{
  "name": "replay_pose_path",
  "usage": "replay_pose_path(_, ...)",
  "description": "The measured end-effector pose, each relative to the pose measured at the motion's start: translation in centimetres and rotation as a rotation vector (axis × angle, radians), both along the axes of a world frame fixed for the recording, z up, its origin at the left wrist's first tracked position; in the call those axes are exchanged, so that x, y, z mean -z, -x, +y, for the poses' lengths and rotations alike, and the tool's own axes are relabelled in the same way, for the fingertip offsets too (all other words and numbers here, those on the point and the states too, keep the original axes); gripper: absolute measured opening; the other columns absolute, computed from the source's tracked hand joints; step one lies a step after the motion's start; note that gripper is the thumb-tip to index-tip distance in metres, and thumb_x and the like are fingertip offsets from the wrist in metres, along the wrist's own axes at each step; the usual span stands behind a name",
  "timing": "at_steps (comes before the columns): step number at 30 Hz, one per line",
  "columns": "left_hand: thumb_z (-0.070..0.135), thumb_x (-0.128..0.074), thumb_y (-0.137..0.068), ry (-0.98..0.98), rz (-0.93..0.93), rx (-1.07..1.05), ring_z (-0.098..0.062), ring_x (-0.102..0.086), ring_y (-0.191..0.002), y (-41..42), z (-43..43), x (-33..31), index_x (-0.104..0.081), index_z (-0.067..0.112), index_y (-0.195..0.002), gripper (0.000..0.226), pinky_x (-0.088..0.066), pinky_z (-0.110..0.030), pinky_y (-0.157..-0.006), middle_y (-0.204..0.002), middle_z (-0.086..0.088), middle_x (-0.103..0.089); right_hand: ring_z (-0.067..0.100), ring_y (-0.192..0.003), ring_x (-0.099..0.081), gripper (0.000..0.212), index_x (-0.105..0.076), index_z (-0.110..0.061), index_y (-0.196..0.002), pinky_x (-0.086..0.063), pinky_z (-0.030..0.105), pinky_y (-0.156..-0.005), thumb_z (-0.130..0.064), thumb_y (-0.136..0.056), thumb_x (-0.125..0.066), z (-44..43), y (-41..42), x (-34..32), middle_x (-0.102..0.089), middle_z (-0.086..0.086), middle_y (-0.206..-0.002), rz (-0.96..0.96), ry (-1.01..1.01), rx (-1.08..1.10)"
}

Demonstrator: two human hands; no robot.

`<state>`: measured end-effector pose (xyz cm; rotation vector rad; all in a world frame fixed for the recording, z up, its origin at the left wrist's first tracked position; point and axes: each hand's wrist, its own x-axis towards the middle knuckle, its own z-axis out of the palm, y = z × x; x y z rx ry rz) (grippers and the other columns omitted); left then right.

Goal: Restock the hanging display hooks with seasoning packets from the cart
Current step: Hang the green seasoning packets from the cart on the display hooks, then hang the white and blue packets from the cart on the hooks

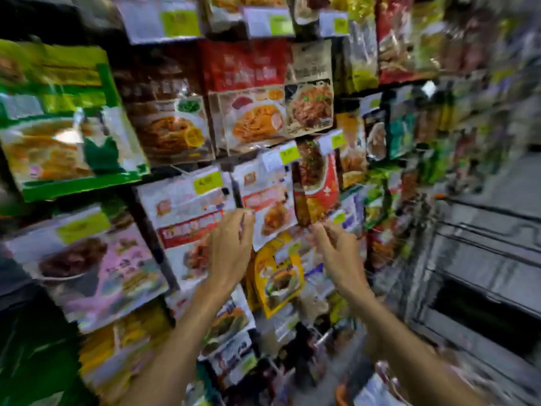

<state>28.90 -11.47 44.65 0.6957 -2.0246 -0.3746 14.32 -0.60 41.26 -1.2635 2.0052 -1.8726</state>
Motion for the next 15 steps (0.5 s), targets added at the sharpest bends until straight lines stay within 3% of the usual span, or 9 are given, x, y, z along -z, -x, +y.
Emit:
replay_pose_path(3,0.026,-0.039,-0.102,-0.147,-0.055,0.148,-0.029,-0.057,-0.062,6.3,2.5,5.7,-0.064,0.004,-0.088,0.036,-0.040,-0.035,-0.055,-0.073,-0.015,-0.062,0.023,-0.076,-0.066,0.025,-0.063,-0.014,-0.084,-0.047,0.026,-0.065,-0.024,-0.100,-0.047,4.9,5.0,5.2,-0.069,0.009,-0.080,-0.056,-0.125,0.135)
replay_pose_path(5,0.025,-0.040,-0.102,-0.213,-0.088,0.213,-0.018,-0.051,-0.052,10.3,4.0,9.1,-0.065,0.009,-0.088,0.033,-0.035,-0.022,-0.048,-0.064,-0.002,-0.059,0.026,-0.075,-0.066,0.024,-0.064,-0.012,-0.085,-0.052,0.036,-0.073,-0.021,-0.100,-0.048,8.0,8.4,8.6,-0.070,0.011,-0.079,-0.112,-0.207,0.225)
replay_pose_path(7,0.024,-0.041,-0.101,-0.275,-0.162,0.266,-0.011,-0.047,-0.047,14.2,5.5,12.4,-0.067,0.009,-0.094,0.031,-0.032,-0.021,-0.046,-0.063,0.000,-0.060,0.027,-0.079,-0.067,0.027,-0.065,-0.003,-0.088,-0.052,0.048,-0.079,-0.020,-0.100,-0.048,11.2,11.5,11.8,-0.071,0.014,-0.083,-0.163,-0.292,0.304)
replay_pose_path(8,0.022,-0.042,-0.101,-0.303,-0.204,0.293,-0.012,-0.049,-0.048,16.0,6.1,14.2,-0.067,0.008,-0.097,0.029,-0.035,-0.026,-0.048,-0.067,-0.006,-0.064,0.025,-0.080,-0.067,0.028,-0.065,-0.003,-0.086,-0.052,0.047,-0.079,-0.020,-0.100,-0.047,12.9,12.9,13.5,-0.071,0.015,-0.084,-0.188,-0.325,0.345)
replay_pose_path(11,0.017,-0.046,-0.099,-0.427,-0.286,0.365,-0.028,-0.063,-0.074,20.4,7.8,19.4,-0.066,0.005,-0.102,0.023,-0.047,-0.038,-0.069,-0.088,-0.012,-0.071,0.015,-0.071,-0.064,0.028,-0.062,-0.011,-0.079,-0.048,0.024,-0.067,-0.021,-0.100,-0.047,17.5,16.3,18.2,-0.071,0.010,-0.082,-0.249,-0.429,0.490)
replay_pose_path(13,0.013,-0.047,-0.098,-0.483,-0.354,0.398,-0.031,-0.063,-0.088,22.8,8.6,22.6,-0.065,0.002,-0.101,0.021,-0.047,-0.041,-0.079,-0.092,-0.017,-0.068,0.019,-0.071,-0.063,0.032,-0.065,-0.005,-0.082,-0.043,0.021,-0.060,-0.022,-0.100,-0.046,19.9,17.9,21.1,-0.070,0.011,-0.082,-0.322,-0.502,0.559)
replay_pose_path(15,0.011,-0.047,-0.098,-0.530,-0.435,0.414,-0.032,-0.062,-0.089,24.7,9.3,25.8,-0.065,0.001,-0.101,0.020,-0.044,-0.040,-0.081,-0.093,-0.021,-0.067,0.021,-0.069,-0.063,0.034,-0.067,0.003,-0.085,-0.047,0.023,-0.062,-0.020,-0.100,-0.047,21.4,19.1,23.8,-0.070,0.015,-0.082,-0.375,-0.541,0.602)
